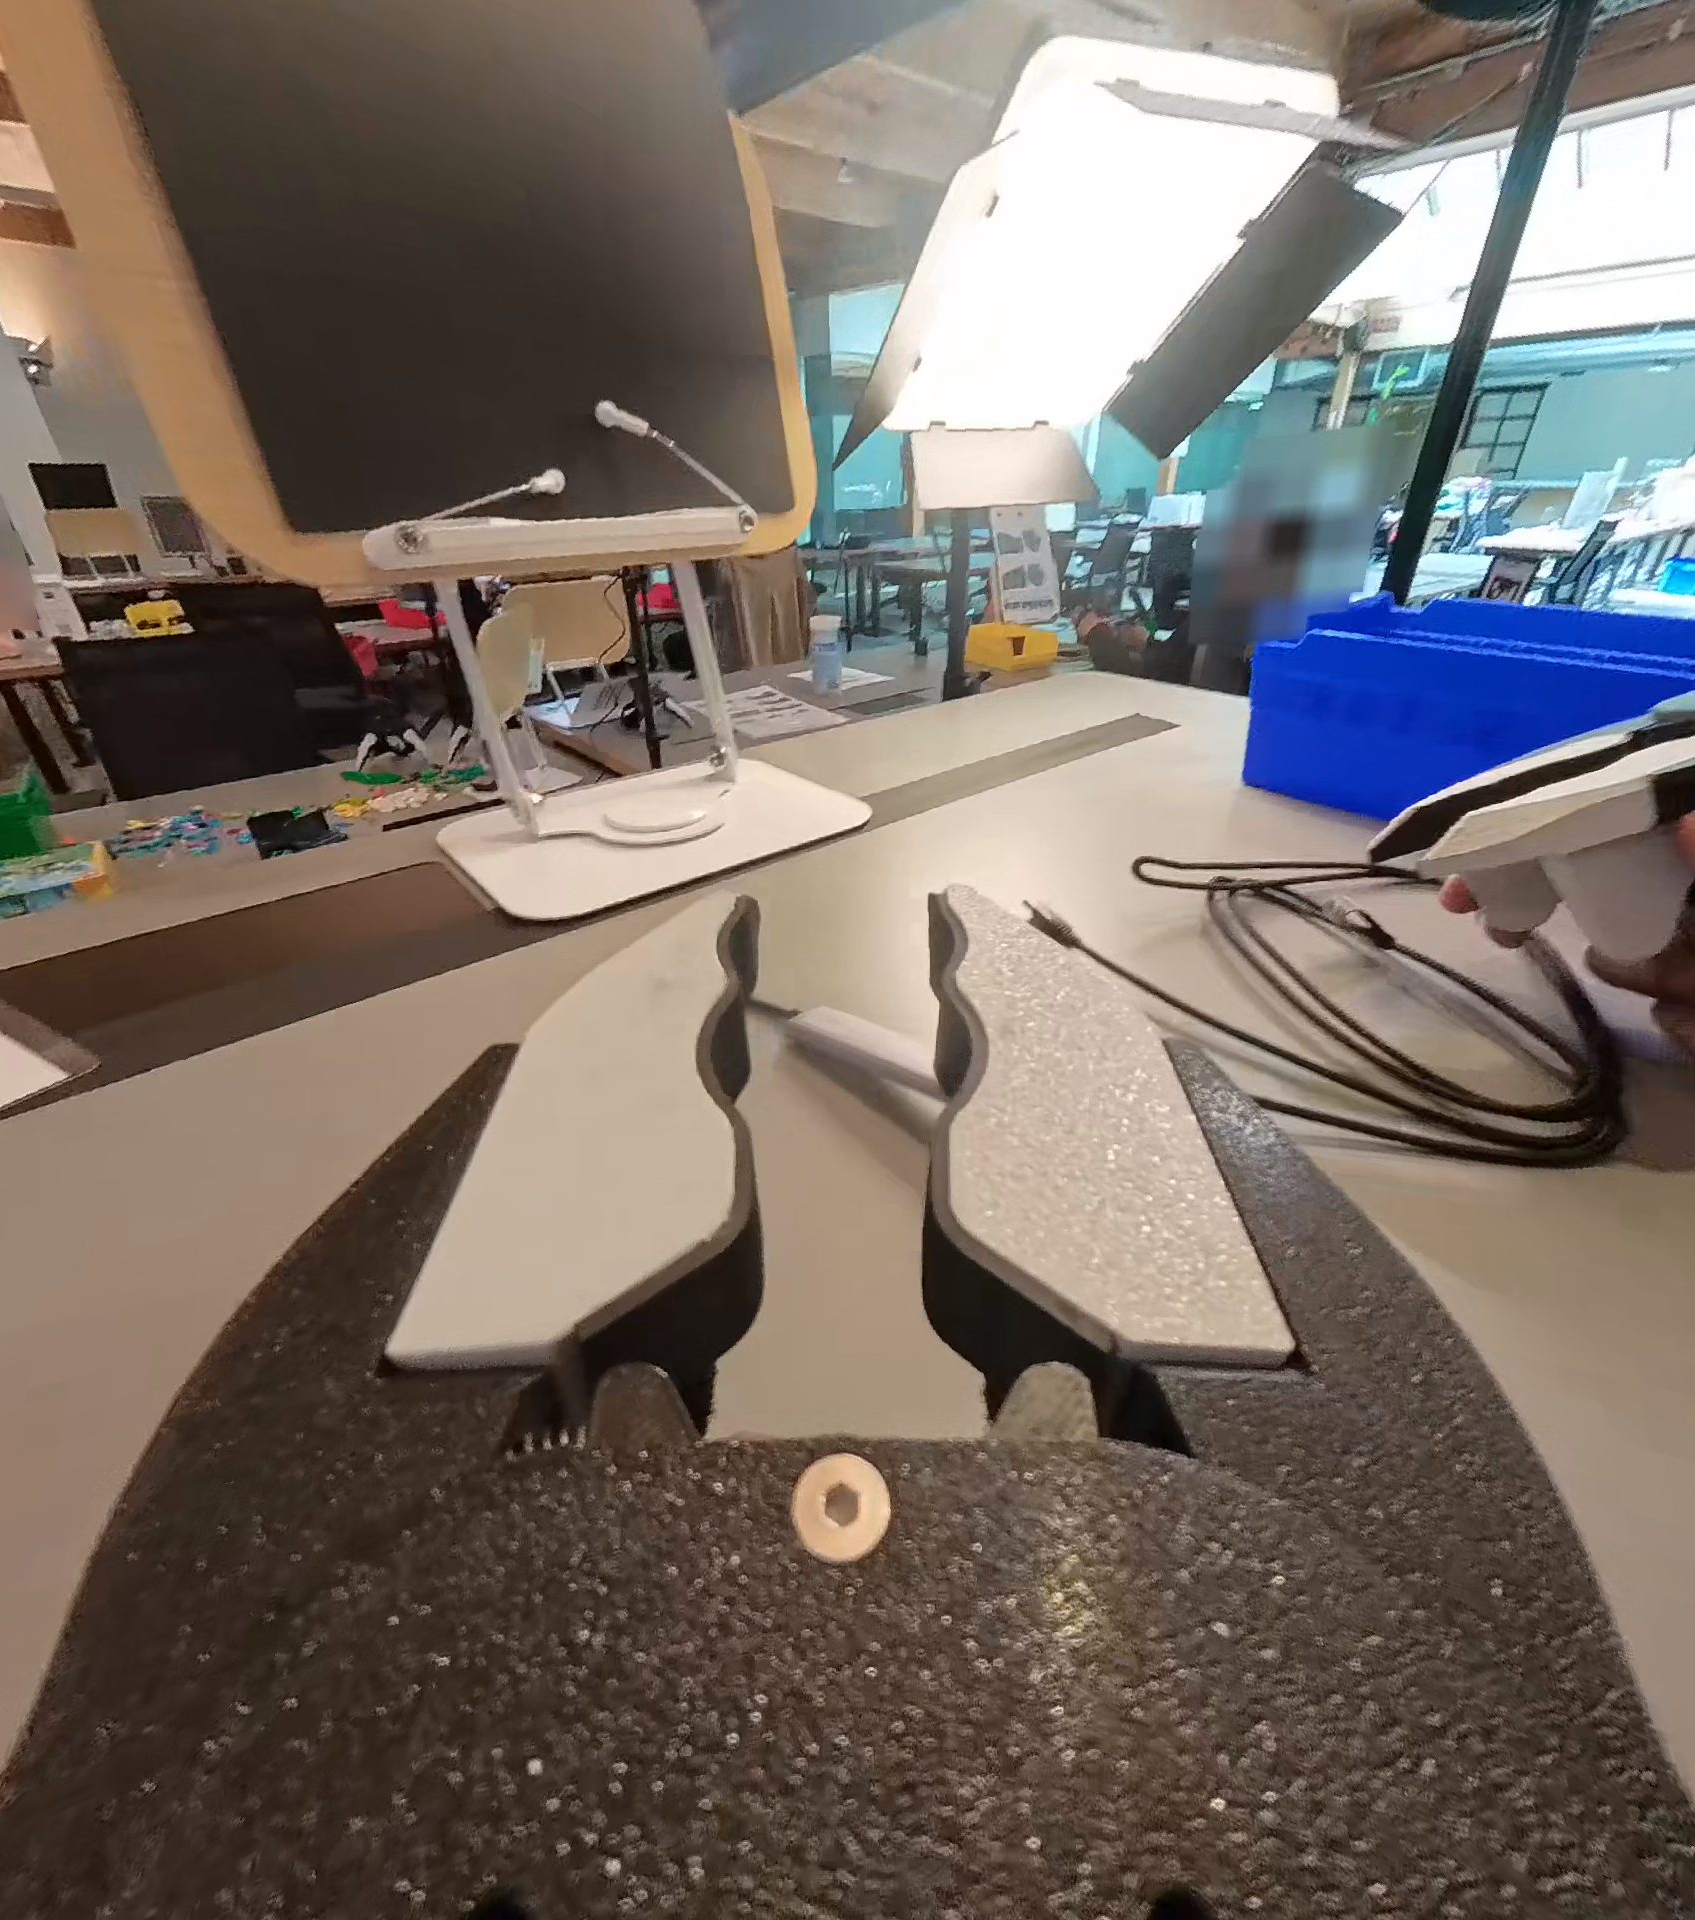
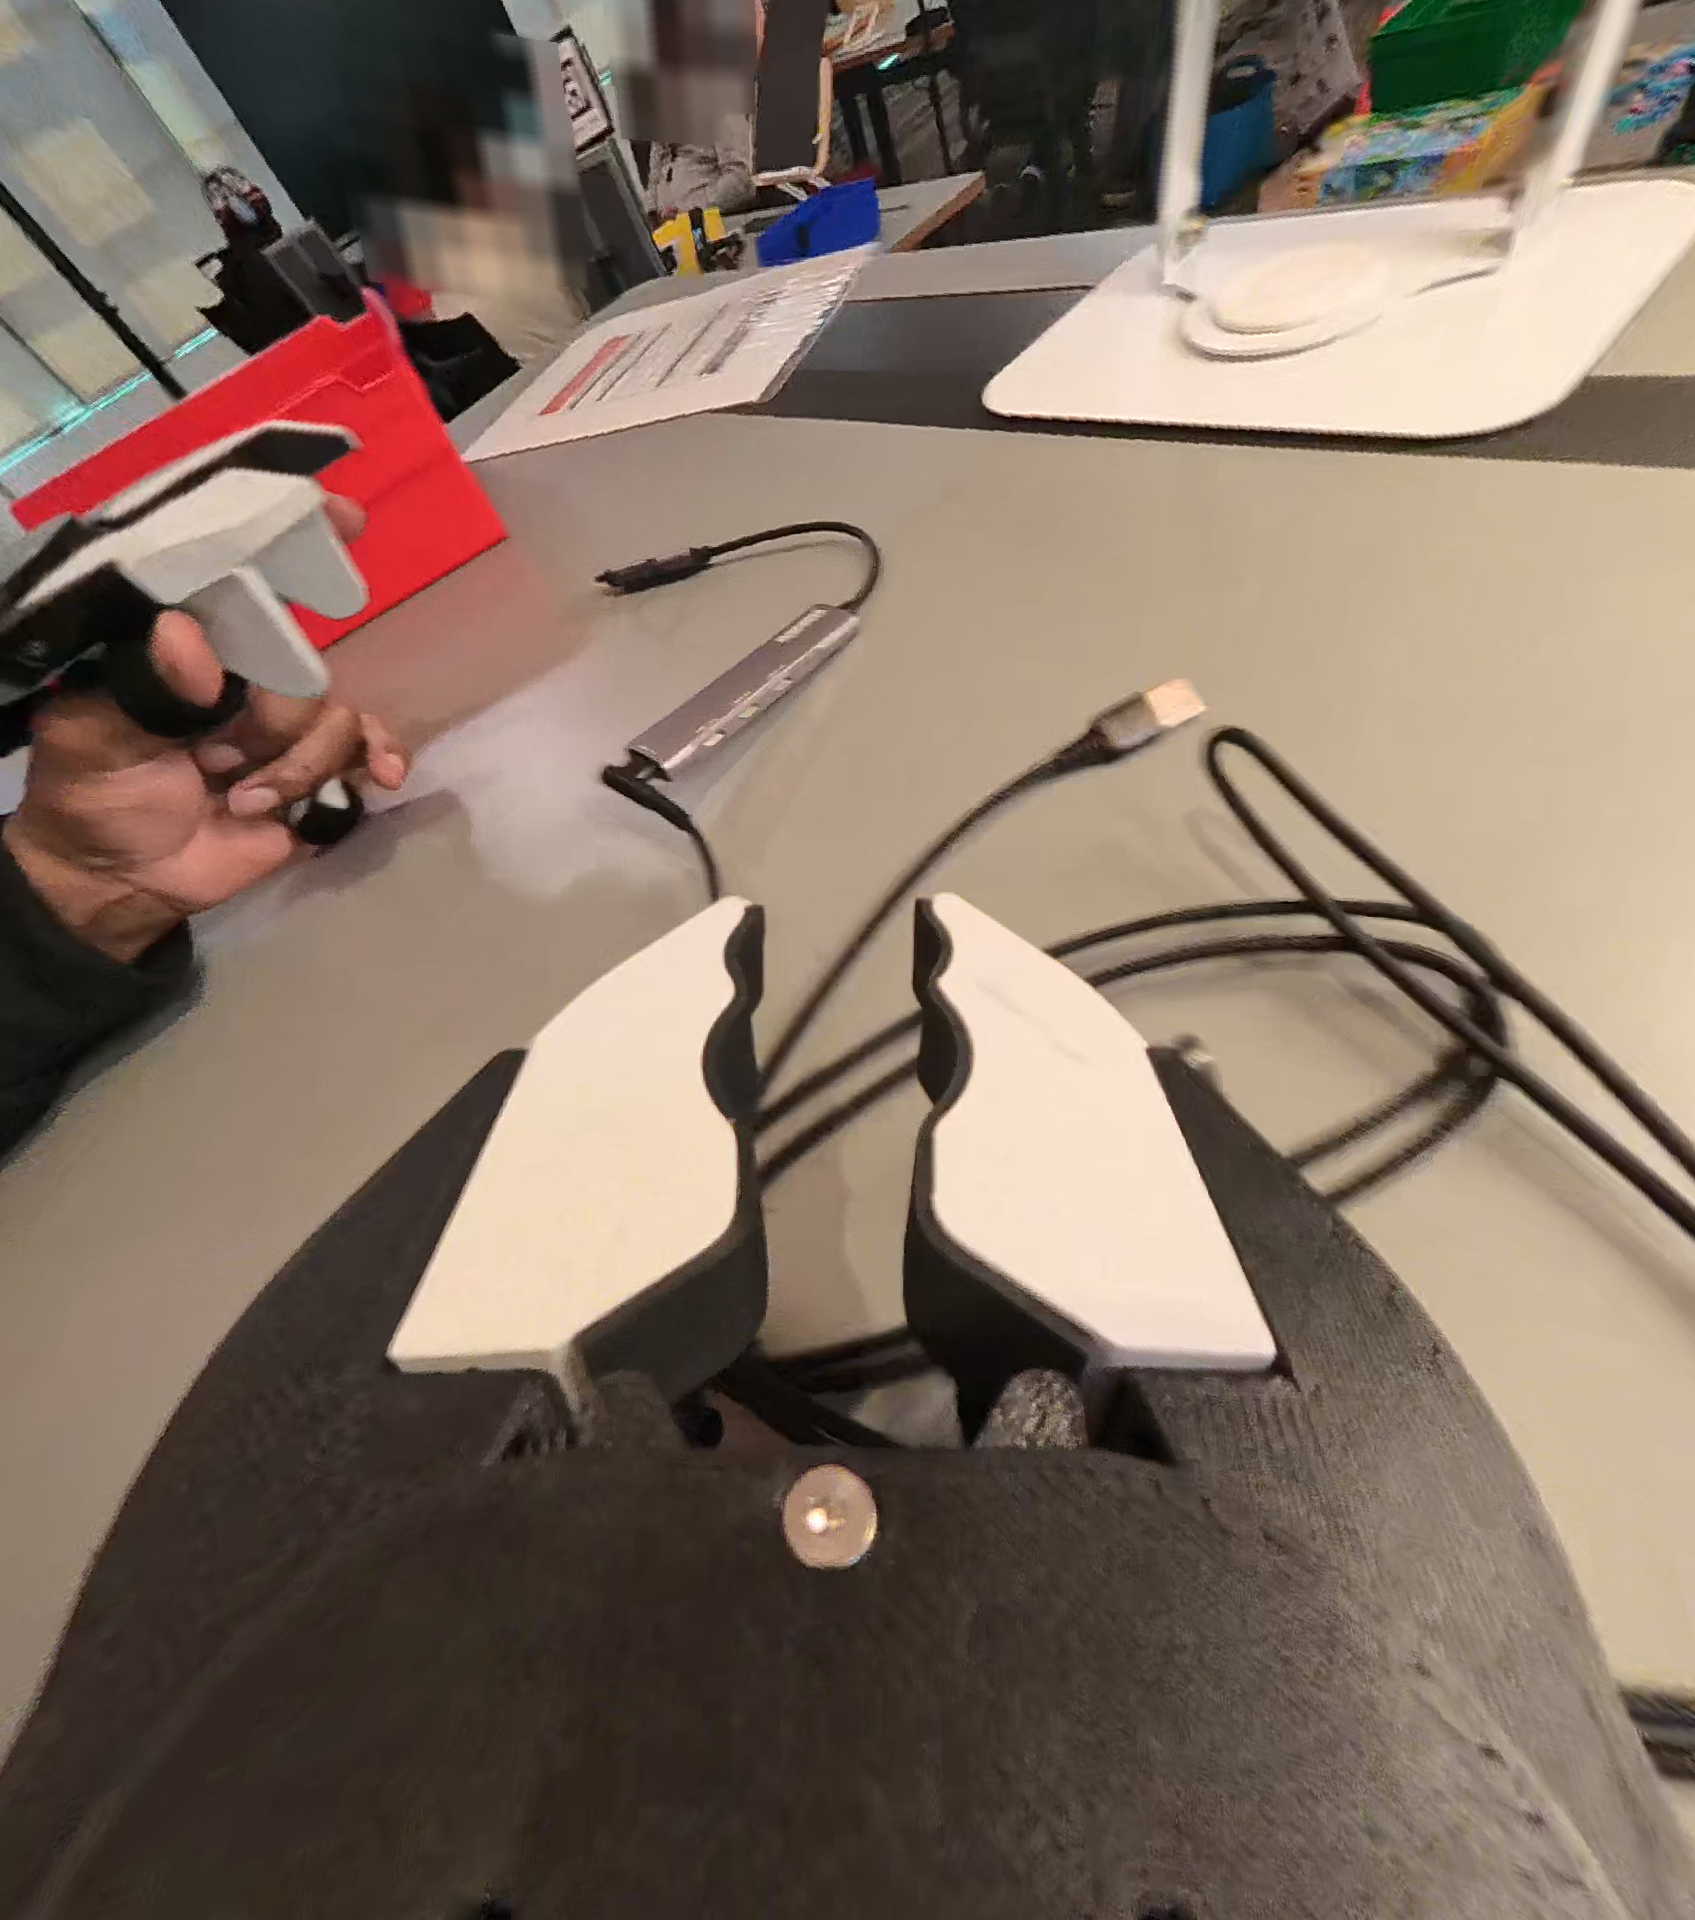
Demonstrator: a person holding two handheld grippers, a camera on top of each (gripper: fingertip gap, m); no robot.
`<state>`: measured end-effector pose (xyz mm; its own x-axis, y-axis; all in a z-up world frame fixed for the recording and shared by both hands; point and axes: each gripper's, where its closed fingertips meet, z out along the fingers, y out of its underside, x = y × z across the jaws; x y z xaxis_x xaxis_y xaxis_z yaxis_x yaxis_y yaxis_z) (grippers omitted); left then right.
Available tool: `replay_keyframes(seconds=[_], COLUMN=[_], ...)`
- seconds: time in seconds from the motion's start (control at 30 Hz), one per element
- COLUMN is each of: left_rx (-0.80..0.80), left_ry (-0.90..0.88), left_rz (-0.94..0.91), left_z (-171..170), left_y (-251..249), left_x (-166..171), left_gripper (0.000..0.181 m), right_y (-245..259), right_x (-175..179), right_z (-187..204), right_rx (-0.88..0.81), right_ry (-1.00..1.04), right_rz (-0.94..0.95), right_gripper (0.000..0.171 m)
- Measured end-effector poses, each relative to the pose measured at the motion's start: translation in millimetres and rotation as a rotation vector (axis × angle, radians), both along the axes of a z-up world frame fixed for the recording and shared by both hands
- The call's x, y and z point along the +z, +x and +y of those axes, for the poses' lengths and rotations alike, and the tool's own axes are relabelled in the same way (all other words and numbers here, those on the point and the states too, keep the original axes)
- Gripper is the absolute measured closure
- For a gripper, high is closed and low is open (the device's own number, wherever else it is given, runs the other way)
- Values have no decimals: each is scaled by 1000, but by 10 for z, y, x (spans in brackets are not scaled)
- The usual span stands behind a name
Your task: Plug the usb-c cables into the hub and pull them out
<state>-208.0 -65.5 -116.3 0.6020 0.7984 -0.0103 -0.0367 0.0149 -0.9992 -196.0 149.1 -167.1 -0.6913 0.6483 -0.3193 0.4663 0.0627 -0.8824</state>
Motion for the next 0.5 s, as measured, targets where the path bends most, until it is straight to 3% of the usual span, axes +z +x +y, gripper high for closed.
replay_keyframes(seconds=[0.17,0.3,0.5], left_rx=[60,71,91], left_ry=[-13,26,99], left_rz=[-104,-153,-198], left_z=[-193,-288,-449], left_y=[-150,-187,-233], left_x=[-132,-165,-179], left_gripper=[142,141,141], right_y=[354,342,358], right_x=[29,-138,-174], right_z=[-888,-1517,-1717], right_rx=[206,267,295], right_ry=[59,144,150], right_rz=[71,94,89], right_gripper=[145,146,149])
